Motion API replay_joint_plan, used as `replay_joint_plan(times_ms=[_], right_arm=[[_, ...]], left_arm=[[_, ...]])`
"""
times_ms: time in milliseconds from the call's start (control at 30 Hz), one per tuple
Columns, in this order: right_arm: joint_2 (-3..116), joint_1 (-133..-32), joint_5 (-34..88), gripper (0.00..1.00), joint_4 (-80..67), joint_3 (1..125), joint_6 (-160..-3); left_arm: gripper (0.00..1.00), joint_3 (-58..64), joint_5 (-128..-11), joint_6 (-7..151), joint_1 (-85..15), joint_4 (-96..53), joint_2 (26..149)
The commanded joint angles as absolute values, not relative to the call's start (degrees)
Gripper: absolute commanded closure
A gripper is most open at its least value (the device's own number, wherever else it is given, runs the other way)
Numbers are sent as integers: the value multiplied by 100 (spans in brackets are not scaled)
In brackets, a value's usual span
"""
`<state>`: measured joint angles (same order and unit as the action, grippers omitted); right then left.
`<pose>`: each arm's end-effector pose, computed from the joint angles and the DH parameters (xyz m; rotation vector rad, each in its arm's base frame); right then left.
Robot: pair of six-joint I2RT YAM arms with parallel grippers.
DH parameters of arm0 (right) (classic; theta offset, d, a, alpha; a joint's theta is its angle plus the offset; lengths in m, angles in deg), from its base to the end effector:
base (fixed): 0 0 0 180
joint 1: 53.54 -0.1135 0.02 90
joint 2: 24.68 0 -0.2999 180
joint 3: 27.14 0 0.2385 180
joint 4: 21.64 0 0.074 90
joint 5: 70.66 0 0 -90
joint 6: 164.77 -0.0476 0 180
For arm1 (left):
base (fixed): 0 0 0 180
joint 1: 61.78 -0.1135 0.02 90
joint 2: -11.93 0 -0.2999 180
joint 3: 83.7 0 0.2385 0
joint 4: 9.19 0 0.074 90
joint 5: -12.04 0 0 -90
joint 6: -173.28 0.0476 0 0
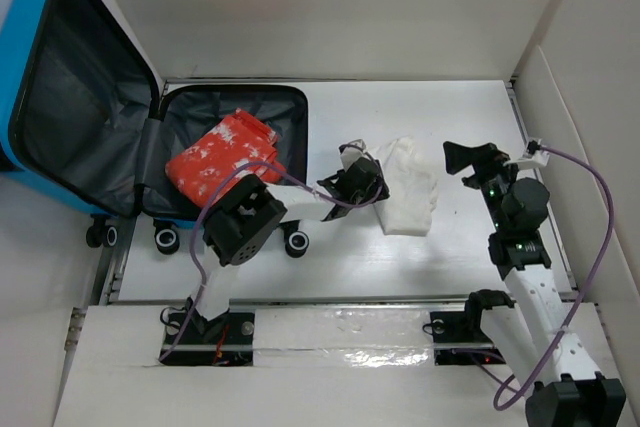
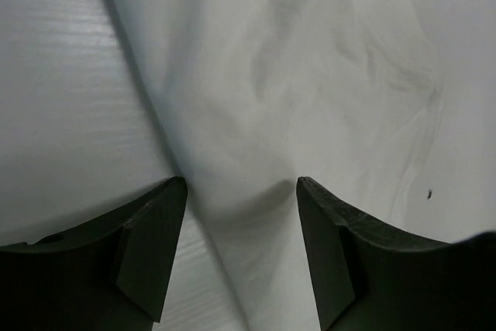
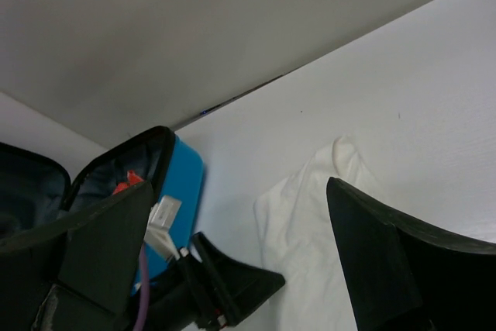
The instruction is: Pack the luggage
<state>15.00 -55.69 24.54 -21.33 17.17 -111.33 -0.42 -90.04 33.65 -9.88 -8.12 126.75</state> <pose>0.1477 0.0099 0.3334 0.3796 1.4783 0.6101 0.2874 -0.3504 0.1998 -0.0896 2.2034 -0.8278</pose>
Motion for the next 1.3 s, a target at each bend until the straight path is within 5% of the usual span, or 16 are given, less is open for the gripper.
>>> replay_joint_plan(times_ms=[0,100,167,267,800,1267], right_arm=[[1101,-5740,2699,1,-1884,1670,-10932],[785,-5740,2734,1,-1674,1714,-10809],[627,-5854,2717,1,-1472,1819,-10730],[521,-6038,2795,1,-1374,1837,-10685],[292,-6391,2453,1,-1515,1495,-10571],[362,-6496,2435,0,-1506,1415,-10448]], left_arm=[[43,486,-9212,3248,-896,-1136,13048],[52,909,-9080,3248,-896,-1312,13409],[78,1015,-8975,3396,-896,-1155,13506],[100,1357,-8983,3634,-957,-1233,13471],[100,4346,-8148,6605,-2160,-3377,12048],[100,754,-6049,6403,-5675,-1929,10000]])
